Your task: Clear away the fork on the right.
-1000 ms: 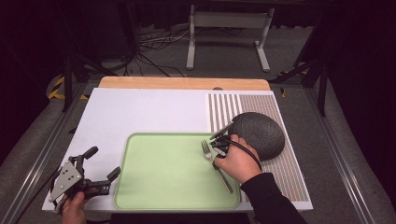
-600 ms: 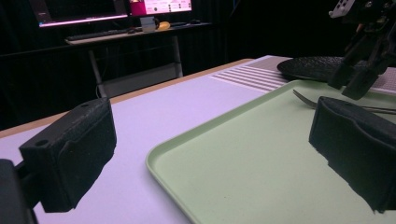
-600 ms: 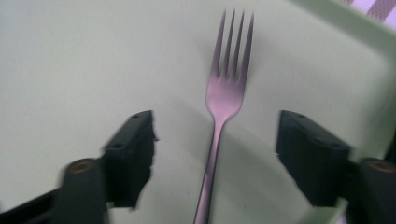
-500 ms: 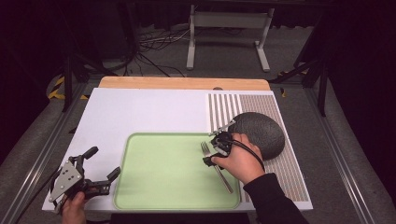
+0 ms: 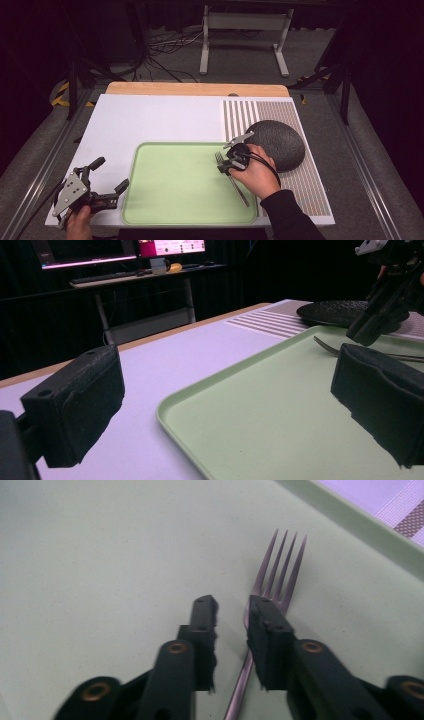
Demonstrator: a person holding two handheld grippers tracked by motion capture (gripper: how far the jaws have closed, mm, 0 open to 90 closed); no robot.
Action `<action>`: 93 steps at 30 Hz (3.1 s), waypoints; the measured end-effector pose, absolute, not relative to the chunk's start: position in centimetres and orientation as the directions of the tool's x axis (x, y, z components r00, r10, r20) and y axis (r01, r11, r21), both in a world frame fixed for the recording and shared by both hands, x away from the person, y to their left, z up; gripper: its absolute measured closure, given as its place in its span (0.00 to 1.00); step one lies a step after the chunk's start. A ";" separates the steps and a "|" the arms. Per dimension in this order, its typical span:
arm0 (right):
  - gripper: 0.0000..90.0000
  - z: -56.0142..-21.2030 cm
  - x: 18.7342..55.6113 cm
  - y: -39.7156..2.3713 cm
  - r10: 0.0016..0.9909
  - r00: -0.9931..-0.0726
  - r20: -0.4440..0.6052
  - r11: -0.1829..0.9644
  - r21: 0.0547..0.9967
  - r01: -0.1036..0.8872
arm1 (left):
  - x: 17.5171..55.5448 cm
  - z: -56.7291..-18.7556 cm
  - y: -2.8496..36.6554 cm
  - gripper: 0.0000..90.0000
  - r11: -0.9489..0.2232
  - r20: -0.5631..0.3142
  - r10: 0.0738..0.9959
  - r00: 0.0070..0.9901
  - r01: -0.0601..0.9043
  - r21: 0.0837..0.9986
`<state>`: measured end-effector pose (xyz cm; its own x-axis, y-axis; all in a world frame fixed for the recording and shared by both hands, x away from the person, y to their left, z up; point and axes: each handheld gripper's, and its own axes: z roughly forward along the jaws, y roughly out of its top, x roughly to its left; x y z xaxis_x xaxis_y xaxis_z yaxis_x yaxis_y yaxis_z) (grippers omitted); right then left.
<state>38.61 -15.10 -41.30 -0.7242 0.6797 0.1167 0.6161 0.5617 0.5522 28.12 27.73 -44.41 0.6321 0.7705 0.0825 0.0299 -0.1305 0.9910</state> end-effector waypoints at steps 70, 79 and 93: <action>1.00 -42.9 39.5 -18.2 0.758 -0.652 0.023 0.560 0.489 0.669 | 28.1 -44.4 27.6 0.01 -0.140 0.088 0.767 0.635 0.033 0.990; 0.97 -41.9 39.2 -18.0 0.753 -0.658 0.022 0.554 0.519 0.651 | 28.1 -44.4 27.6 0.01 -0.141 0.089 0.767 0.636 0.032 0.989; 0.16 -37.9 37.8 -19.0 0.696 -0.717 0.040 0.470 0.730 0.497 | 28.1 -44.4 27.6 0.01 -0.142 0.089 0.766 0.637 0.032 0.989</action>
<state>37.78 -18.97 -37.92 -0.7165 0.6964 0.0399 0.4971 0.4697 0.7295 28.10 27.57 -44.39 0.6371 0.7656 0.0892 0.0323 -0.1421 0.9893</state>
